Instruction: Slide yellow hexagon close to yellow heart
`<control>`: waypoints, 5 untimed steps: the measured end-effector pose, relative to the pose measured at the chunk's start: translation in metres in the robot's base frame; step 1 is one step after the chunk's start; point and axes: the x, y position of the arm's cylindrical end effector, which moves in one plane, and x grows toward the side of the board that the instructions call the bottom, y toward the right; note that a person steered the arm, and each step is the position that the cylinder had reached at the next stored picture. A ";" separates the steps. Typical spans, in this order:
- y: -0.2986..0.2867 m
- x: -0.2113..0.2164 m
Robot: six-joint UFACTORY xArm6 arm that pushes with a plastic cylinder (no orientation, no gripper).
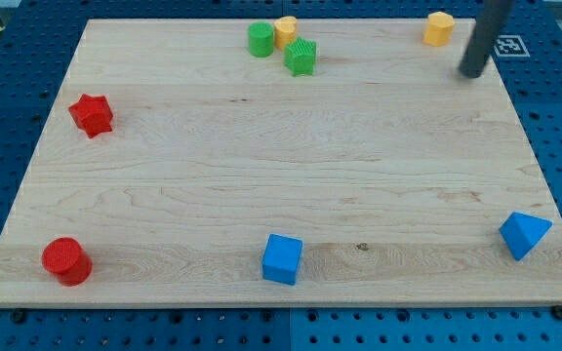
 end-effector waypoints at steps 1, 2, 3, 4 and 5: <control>0.055 -0.061; 0.055 -0.070; 0.049 -0.070; 0.023 -0.073; -0.005 -0.076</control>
